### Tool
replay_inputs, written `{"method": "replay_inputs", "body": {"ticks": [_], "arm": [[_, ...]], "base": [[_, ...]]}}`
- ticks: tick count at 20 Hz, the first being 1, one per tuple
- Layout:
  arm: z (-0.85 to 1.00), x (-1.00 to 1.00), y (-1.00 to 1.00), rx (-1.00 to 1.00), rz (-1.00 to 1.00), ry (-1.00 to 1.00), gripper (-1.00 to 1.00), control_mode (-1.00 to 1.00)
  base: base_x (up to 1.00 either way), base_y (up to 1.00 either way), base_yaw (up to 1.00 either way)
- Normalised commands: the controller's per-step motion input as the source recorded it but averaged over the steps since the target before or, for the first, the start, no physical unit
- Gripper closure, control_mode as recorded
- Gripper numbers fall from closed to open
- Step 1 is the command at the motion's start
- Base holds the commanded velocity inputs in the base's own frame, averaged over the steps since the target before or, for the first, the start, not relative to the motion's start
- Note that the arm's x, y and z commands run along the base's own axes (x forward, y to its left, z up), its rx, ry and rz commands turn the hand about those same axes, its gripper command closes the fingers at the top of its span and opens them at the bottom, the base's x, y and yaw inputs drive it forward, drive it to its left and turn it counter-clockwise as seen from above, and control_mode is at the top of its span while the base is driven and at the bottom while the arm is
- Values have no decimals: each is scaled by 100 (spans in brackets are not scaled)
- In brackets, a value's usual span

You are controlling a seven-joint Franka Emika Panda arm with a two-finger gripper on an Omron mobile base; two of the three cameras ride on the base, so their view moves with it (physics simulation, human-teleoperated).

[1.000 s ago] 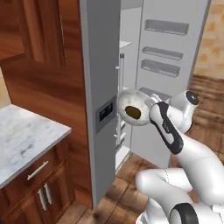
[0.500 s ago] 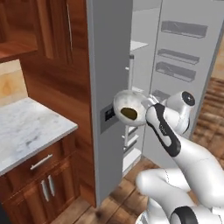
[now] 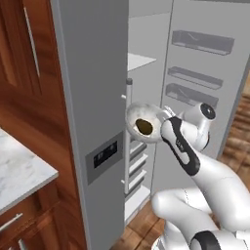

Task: Move the cup from next to the sink to the open cabinet. Then, move the bowl with the avocado to the fridge to clear the area for faucet cleaning.

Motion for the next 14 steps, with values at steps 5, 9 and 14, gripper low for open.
{"method": "replay_inputs", "body": {"ticks": [5, 9, 14], "arm": [[0, 0, 0, 0, 0, 0, 100, 100], [0, 0, 0, 0, 0, 0, 100, 100], [0, 0, 0, 0, 0, 0, 100, 100]], "base": [[39, -33, 0], [-4, -45, 10], [11, 0, 2]]}}
